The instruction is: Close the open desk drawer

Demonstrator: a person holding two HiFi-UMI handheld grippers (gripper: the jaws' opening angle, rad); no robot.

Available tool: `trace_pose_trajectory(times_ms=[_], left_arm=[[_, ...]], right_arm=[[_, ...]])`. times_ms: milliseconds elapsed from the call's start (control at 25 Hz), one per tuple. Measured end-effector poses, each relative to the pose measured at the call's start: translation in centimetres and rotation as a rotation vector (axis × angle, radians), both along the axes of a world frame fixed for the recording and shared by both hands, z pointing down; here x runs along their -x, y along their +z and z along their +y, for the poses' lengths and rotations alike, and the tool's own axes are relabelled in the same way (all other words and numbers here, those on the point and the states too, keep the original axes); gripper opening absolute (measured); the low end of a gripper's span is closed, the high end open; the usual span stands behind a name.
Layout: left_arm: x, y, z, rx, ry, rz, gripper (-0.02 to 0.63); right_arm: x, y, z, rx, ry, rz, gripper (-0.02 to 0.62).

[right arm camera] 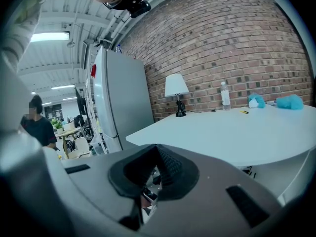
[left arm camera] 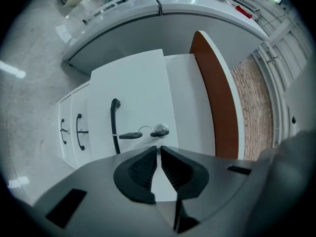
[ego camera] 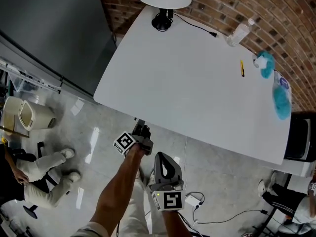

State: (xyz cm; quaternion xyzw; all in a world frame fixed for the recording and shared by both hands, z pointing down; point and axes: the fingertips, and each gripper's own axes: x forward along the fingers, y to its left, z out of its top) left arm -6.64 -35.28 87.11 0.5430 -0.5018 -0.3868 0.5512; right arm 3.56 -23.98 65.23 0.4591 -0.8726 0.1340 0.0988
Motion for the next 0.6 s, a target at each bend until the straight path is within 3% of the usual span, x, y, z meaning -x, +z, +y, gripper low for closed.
trace_pose_trajectory(times_ms=[360, 600], left_arm=[[-0.2, -0.9, -2.0, -0.035, -0.014, 0.042, 0.014], [0.0, -0.4, -1.9, -0.014, -0.005, 0.016, 0.014]], right_arm=[[0.1, -0.1, -0.8, 0.005, 0.000, 0.003, 0.002], [0.2, -0.2, -1.1, 0.006, 0.003, 0.004, 0.002]])
